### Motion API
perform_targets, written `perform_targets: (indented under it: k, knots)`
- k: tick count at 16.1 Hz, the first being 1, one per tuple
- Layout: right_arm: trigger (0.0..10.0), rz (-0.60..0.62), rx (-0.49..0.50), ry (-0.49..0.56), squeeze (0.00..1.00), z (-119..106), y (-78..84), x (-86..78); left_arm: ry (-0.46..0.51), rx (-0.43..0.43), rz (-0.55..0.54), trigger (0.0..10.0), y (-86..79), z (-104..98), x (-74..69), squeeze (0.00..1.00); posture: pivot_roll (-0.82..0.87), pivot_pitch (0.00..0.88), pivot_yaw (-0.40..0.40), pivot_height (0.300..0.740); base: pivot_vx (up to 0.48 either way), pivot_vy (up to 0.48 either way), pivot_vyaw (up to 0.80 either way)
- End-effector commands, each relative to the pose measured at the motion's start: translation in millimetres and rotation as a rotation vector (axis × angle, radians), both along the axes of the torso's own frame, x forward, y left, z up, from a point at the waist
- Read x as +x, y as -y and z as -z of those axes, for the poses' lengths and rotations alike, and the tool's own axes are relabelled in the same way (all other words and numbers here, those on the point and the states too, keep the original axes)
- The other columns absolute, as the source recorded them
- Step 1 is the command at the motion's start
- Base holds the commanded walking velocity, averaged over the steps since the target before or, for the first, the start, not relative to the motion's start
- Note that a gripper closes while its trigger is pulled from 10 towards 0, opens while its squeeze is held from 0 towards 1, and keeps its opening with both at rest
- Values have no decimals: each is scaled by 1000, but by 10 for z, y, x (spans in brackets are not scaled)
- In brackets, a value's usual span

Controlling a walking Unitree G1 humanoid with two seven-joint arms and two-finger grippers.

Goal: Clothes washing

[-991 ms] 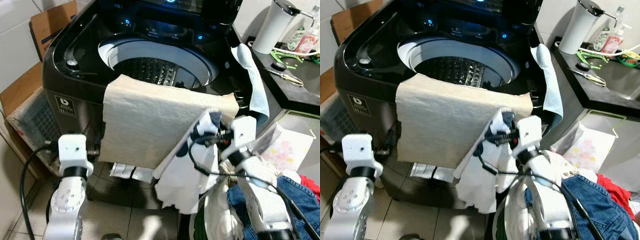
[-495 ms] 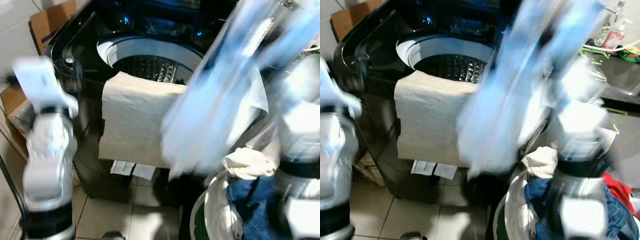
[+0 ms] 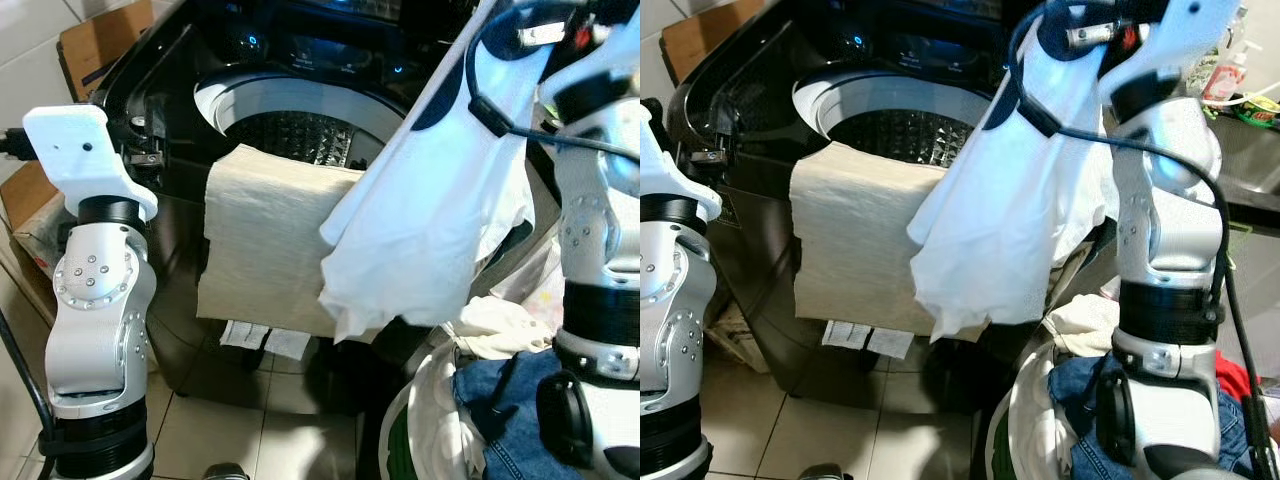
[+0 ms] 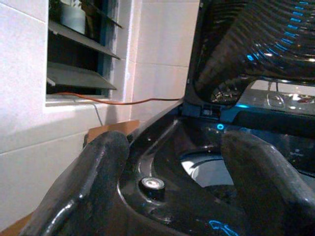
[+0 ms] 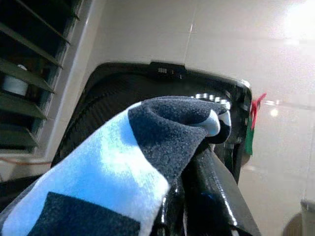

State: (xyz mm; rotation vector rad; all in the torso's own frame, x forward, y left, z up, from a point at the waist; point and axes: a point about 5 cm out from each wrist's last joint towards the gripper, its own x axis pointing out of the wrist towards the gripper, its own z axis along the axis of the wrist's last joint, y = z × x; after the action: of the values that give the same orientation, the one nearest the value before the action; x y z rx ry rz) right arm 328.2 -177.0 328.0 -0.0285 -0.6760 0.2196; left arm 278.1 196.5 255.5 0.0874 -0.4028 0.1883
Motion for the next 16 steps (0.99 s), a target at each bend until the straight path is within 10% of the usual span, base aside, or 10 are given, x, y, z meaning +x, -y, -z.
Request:
perform_targets:
  k: [1,12,16]
  knots:
    - [10000,17,13,4,0,12,39,-15,32,21,32,10000,84,-65,-7,0,160,0,-122,740,461,0,0]
    - [10000,17,-3,-18,0,63,48,42,41,16,-28,10000,66,-14,-14,0,163,0,-123,740,335,0,0]
    - [10000,98,117,48,0,-1004,461,318,29,14,11,10000,141,17,42,0,155,0,-99,740,0,0,0]
